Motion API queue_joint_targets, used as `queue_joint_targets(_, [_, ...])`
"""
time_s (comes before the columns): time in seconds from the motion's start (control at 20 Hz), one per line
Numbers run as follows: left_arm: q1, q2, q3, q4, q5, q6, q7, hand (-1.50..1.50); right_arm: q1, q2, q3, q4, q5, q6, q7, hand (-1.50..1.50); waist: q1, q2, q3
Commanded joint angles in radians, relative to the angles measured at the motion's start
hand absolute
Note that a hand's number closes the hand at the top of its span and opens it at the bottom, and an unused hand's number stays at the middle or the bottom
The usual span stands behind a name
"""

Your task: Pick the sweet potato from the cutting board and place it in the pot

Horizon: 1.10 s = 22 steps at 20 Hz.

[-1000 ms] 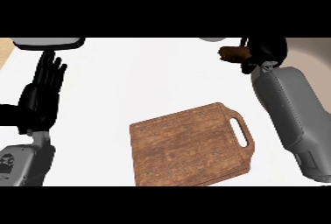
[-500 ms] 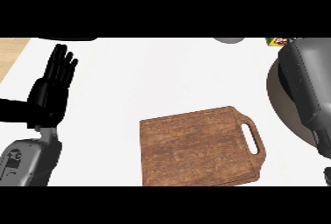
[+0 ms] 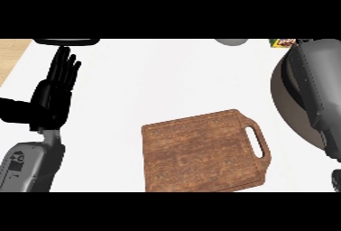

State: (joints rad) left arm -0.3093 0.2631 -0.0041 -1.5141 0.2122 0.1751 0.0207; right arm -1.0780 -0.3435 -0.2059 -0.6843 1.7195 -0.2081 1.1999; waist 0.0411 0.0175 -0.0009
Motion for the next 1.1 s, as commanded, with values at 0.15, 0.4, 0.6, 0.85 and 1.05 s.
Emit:
queue_joint_targets(0.15, [0.032,-0.011,-0.001,-0.016,-0.010,0.014,0.011,0.00,0.091,-0.020,-0.081,-0.045,0.046,-0.084,0.181,1.50,-0.037,-0.017,0.001])
queue_joint_targets(0.4, [0.038,0.016,0.051,0.017,0.014,-0.025,-0.031,0.00,0.206,-0.013,-0.146,-0.110,0.008,-0.175,0.071,1.50,-0.041,-0.014,0.001])
queue_joint_targets(0.6, [0.130,-0.006,0.008,-0.097,-0.002,-0.010,0.015,0.00,0.287,-0.026,-0.186,-0.144,-0.001,-0.195,0.021,1.50,-0.030,-0.019,0.002])
queue_joint_targets(0.85, [0.014,-0.010,0.028,-0.021,-0.030,0.014,0.017,0.00,0.312,-0.039,-0.247,-0.113,-0.021,-0.228,-0.016,1.50,-0.038,-0.014,0.002])
queue_joint_targets(1.05, [0.103,-0.004,0.032,-0.056,-0.011,-0.034,-0.012,0.00,0.347,-0.008,-0.292,-0.075,-0.066,-0.206,-0.042,1.50,-0.029,-0.015,0.001])
